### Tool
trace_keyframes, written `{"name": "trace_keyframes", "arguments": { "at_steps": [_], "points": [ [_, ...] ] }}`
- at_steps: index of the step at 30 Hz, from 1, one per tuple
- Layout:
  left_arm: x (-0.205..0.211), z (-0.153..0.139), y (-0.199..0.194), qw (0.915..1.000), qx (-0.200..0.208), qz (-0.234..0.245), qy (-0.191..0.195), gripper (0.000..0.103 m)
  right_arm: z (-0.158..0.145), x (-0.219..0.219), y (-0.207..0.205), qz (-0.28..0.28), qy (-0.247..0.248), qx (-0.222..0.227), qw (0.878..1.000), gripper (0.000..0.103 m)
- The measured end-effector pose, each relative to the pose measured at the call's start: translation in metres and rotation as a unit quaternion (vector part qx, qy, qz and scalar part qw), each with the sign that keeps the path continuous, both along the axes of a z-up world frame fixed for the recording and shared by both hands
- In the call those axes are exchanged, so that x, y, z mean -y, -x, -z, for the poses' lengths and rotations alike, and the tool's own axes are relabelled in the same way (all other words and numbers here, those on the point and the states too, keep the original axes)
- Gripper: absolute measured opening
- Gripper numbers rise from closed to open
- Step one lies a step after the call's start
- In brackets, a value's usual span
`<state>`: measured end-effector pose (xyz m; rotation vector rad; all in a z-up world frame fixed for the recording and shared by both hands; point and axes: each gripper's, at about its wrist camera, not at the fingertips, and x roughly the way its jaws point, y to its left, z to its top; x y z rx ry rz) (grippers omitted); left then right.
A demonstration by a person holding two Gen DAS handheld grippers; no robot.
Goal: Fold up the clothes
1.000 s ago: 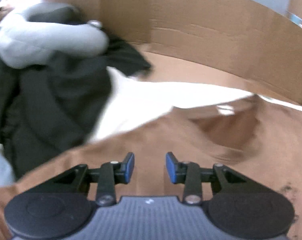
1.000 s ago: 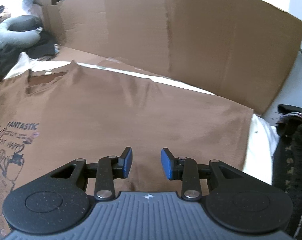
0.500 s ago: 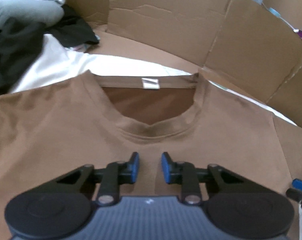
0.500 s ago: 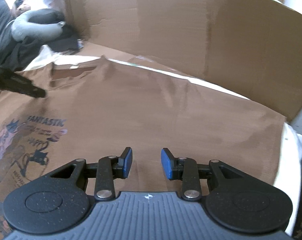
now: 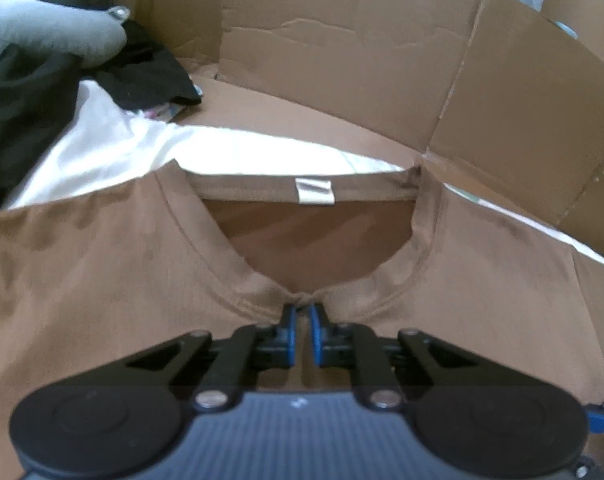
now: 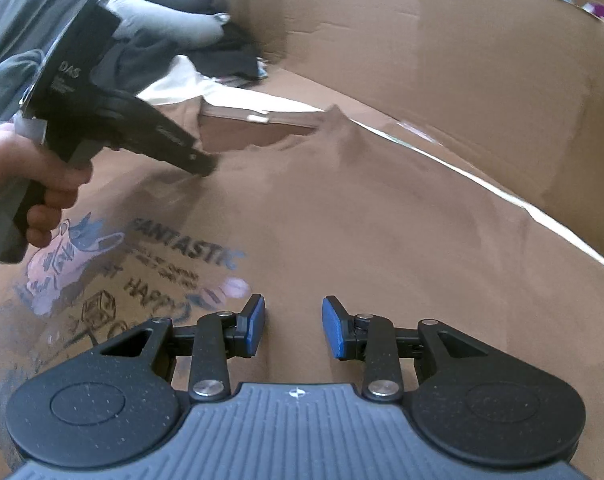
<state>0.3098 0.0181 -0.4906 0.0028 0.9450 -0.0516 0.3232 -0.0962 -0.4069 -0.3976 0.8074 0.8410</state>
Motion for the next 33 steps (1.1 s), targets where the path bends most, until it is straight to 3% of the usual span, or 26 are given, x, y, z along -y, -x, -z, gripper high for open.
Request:
{"name": "trace_keyframes", "arguments": {
  "at_steps": [5,10,13,24,33],
  "points": [
    [-0.001,-0.001,-0.013,1.0000,0.008,-0.002,0.001,0.008,0.004,-0.026,-0.010,-0.007,-0.002,0.005,1.000,0.038],
    [-0.010,-0.016,-0.004,0.9991,0.024,-0.023,0.026,0.009,0.009,-0.047,-0.025,-0.003,-0.002,0.004,1.000,0.034],
    [-0.011,-0.021,0.004,0.9987,0.032,-0.013,0.039,0.012,0.010,-0.058,-0.037,0.002,-0.009,0.002,1.000,0.034],
    [-0.053,-0.034,-0.011,0.9986,0.039,-0.034,0.014,0.014,0.013,-0.089,-0.120,0.059,-0.041,-0.027,0.997,0.032],
    [-0.087,-0.032,-0.030,0.9988,0.037,-0.029,-0.013,0.013,0.014,-0.095,-0.145,0.074,-0.047,-0.035,0.996,0.030]
  ]
}}
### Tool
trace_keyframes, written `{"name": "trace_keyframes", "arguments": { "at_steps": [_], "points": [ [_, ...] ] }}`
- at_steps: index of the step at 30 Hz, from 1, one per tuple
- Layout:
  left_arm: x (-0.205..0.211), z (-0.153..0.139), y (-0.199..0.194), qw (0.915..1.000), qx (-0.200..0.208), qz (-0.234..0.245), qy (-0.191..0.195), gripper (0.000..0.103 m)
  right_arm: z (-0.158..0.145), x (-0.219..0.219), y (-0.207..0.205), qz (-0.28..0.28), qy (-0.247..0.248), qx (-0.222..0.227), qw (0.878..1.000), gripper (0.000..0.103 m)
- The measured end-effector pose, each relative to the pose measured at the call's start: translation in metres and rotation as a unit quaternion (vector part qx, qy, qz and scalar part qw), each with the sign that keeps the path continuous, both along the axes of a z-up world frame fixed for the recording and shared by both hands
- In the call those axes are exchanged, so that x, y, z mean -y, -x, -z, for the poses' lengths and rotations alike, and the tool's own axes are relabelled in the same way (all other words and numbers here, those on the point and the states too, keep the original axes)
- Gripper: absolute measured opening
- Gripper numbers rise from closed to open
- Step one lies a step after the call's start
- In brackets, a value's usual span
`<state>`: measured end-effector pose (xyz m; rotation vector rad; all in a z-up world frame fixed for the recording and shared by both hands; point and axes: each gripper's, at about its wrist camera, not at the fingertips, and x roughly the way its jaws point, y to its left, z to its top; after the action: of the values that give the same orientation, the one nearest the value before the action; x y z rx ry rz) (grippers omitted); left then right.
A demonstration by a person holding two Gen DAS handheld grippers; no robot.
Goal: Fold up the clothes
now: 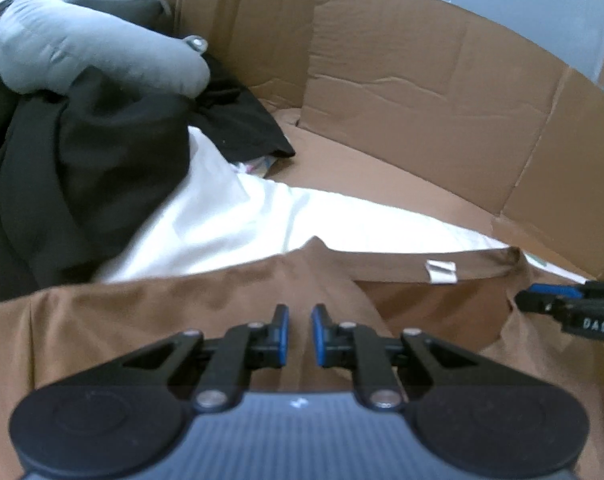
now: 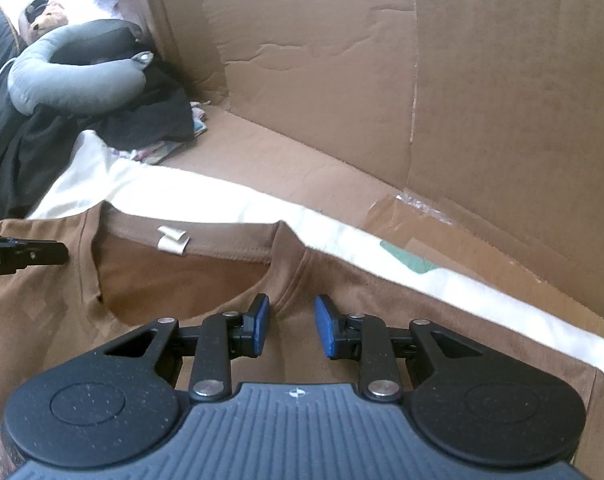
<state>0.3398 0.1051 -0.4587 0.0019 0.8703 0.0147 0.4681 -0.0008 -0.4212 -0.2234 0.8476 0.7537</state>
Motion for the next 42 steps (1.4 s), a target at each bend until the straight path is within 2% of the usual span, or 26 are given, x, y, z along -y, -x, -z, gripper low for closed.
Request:
{"name": "trace_keyframes", "arguments": {
  "at_steps": [5,10,12,15,17,20,22,24,28,30,37,38,40,42],
  "points": [
    [-0.011,0.008,-0.022,0.9992,-0.026,-0.001,0.029,0.013,0.002,0.001,-0.016,0.033,-0.008,-0.026,0.999,0.029],
    [-0.014,0.013,-0.042,0.9993,-0.029,-0.018,0.014,0.014,0.001,-0.006,-0.033,0.052,0.006,-0.044,0.998,0.028],
    [-0.017,0.014,-0.048,0.9991,-0.027,-0.030,0.010,0.008,0.001,-0.004,-0.038,0.059,0.000,-0.055,0.997,0.027],
    [-0.022,0.013,-0.054,0.9989,-0.020,-0.043,0.003,0.004,0.001,0.001,-0.043,0.064,-0.015,-0.072,0.995,0.027],
    [-0.025,0.009,-0.056,0.9986,-0.018,-0.050,0.006,0.004,-0.002,0.005,-0.043,0.064,-0.020,-0.070,0.995,0.027],
    [-0.025,0.000,-0.054,0.9986,-0.009,-0.050,0.013,0.007,-0.015,0.008,-0.033,0.048,-0.006,-0.034,0.998,0.029],
    [-0.019,-0.007,-0.049,0.9992,-0.004,-0.038,0.010,0.011,-0.024,0.019,-0.031,0.051,-0.008,-0.027,0.998,0.030],
    [-0.011,-0.012,-0.044,0.9996,-0.001,-0.028,0.008,0.024,-0.032,0.032,-0.031,0.057,-0.012,-0.028,0.998,0.030],
    [0.003,-0.017,-0.035,0.9995,-0.004,-0.027,0.017,0.038,-0.049,0.056,-0.027,0.061,-0.007,-0.020,0.998,0.031],
    [0.010,-0.022,-0.030,0.9994,0.001,-0.027,0.023,0.052,-0.057,0.063,-0.021,0.059,-0.007,-0.011,0.998,0.033],
    [0.037,-0.045,-0.017,0.9983,0.024,-0.022,0.048,0.067,-0.077,0.084,0.004,0.070,-0.021,-0.008,0.997,0.039],
    [0.041,-0.049,-0.015,0.9981,0.029,-0.019,0.051,0.070,-0.080,0.086,0.007,0.072,-0.021,-0.011,0.997,0.042],
    [0.049,-0.057,-0.009,0.9980,0.036,-0.011,0.051,0.074,-0.089,0.090,0.015,0.071,-0.027,-0.007,0.997,0.053],
    [0.056,-0.062,-0.004,0.9981,0.034,-0.004,0.052,0.077,-0.100,0.096,0.025,0.073,-0.041,0.001,0.996,0.072]
  ]
}}
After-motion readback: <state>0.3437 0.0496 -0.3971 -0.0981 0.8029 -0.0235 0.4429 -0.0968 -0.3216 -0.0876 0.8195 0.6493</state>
